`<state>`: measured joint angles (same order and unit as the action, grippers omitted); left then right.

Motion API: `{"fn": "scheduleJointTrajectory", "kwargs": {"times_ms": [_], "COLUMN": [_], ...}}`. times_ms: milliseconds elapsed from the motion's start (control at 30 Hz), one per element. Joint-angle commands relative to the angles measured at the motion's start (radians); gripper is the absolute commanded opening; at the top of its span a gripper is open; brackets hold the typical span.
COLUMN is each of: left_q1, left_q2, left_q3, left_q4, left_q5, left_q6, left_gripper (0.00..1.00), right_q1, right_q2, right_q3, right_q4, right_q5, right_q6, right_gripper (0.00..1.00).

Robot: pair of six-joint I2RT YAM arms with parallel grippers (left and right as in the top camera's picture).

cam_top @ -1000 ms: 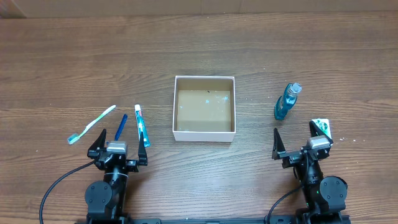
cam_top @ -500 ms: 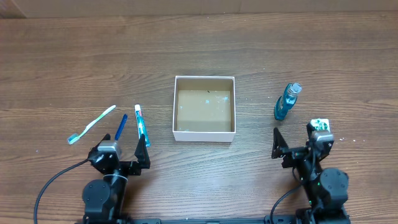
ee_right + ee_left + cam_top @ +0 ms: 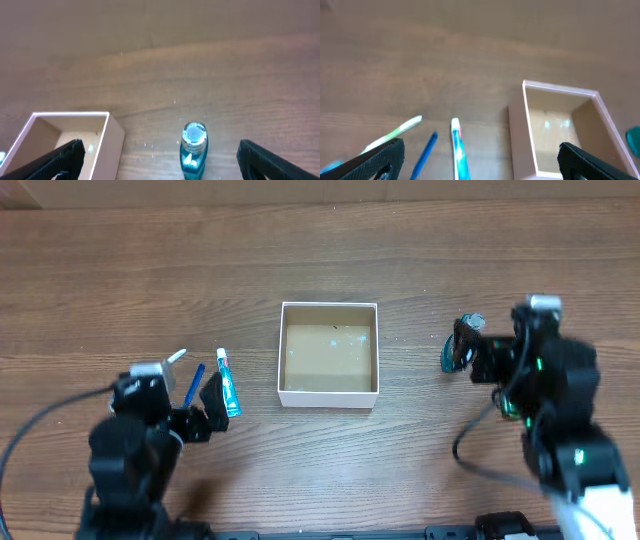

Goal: Pack container
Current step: 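Move the right gripper to the blue mouthwash bottle and grasp it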

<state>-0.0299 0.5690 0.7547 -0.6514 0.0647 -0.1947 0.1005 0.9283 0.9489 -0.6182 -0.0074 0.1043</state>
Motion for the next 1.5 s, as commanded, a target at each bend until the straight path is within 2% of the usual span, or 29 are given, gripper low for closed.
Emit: {"fn": "scheduleJointTrajectory", "kwargs": {"times_ms": [0, 67, 167, 333, 467, 1233, 1467], "left_q1": [0.009, 0.009, 0.009, 0.009, 0.009, 0.009, 0.009], "left_q2": [0.193, 0.279, 0.375, 0.467, 0.476, 0.476, 0.476], "left_q3": [0.163, 0.226, 0.292, 0.308, 0.308, 0.308, 0.308], "left_q4": [-0.094, -0.154, -0.223, -0.262, -0.267, -0.264, -0.264], "left_q5": [0.003, 0.004, 0.013, 0.015, 0.015, 0.014, 0.014], "left_q6": [0.039, 0.039, 0.038, 0.037, 0.037, 0.037, 0.037], "left_gripper": [1.0, 1.0, 1.0, 1.0, 1.0, 1.0, 1.0], "right_q1": [-0.019, -0.05, -0.121, -0.175, -0.166, -0.111, -0.111], "right_q2": [0.212, 0.318, 0.463, 0.585, 0.612, 0.843, 0.843], "right_q3": [0.231, 0.334, 0.452, 0.478, 0.478, 0.471, 0.471], "right_q4": [-0.144, -0.233, -0.323, -0.351, -0.353, -0.391, -0.394], "right_q5": [0.013, 0.004, -0.088, -0.095, -0.058, -0.039, -0.039], "right_q6": [0.054, 0.108, 0.113, 0.105, 0.018, 0.004, 0.004], "right_gripper": [1.0, 1.0, 1.0, 1.0, 1.0, 1.0, 0.87]}}
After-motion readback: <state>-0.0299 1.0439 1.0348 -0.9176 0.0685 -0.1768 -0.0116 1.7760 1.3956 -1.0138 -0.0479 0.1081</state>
